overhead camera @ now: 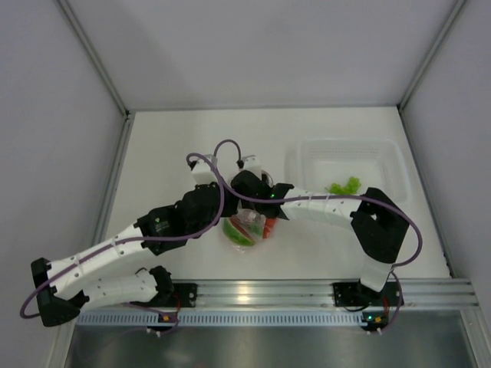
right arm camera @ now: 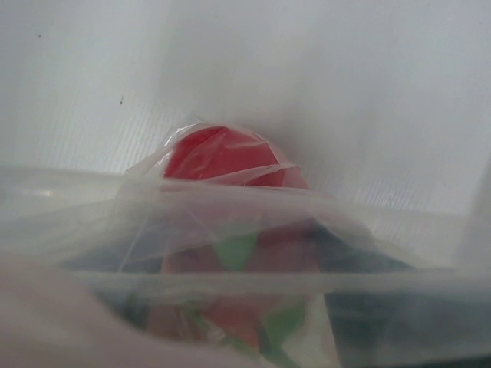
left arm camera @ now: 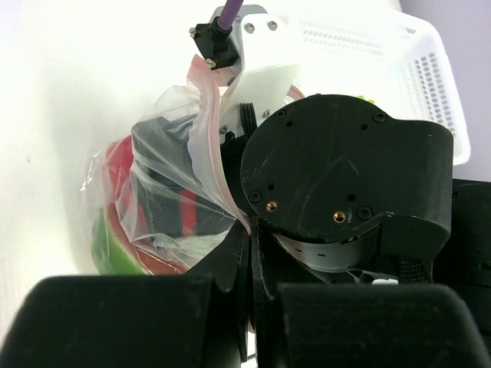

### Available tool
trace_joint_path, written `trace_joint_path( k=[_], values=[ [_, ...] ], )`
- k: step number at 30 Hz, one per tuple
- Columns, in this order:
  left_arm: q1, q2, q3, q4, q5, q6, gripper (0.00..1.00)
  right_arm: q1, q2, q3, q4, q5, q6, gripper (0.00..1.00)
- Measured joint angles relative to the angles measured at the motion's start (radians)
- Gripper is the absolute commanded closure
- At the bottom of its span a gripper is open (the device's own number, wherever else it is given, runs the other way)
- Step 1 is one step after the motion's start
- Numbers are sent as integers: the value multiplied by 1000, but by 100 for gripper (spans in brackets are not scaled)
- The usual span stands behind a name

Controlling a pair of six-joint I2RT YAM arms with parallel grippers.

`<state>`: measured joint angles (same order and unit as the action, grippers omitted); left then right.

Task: Open the zip-top bag and remove the fake food
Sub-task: Pick up the fake fruit from the zipper food storage bag.

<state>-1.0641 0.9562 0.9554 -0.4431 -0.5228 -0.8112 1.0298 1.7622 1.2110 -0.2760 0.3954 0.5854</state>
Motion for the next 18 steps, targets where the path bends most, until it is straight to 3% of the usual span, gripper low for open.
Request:
trace_joint_path(
  k=[9, 18],
  values=[
    [11, -11, 0, -61, -69, 4, 100, 13, 87, 77, 3, 31, 1, 15],
    [8, -21, 0, -87, -55, 8, 100, 24, 68, 55, 12, 87, 47, 19]
  ],
)
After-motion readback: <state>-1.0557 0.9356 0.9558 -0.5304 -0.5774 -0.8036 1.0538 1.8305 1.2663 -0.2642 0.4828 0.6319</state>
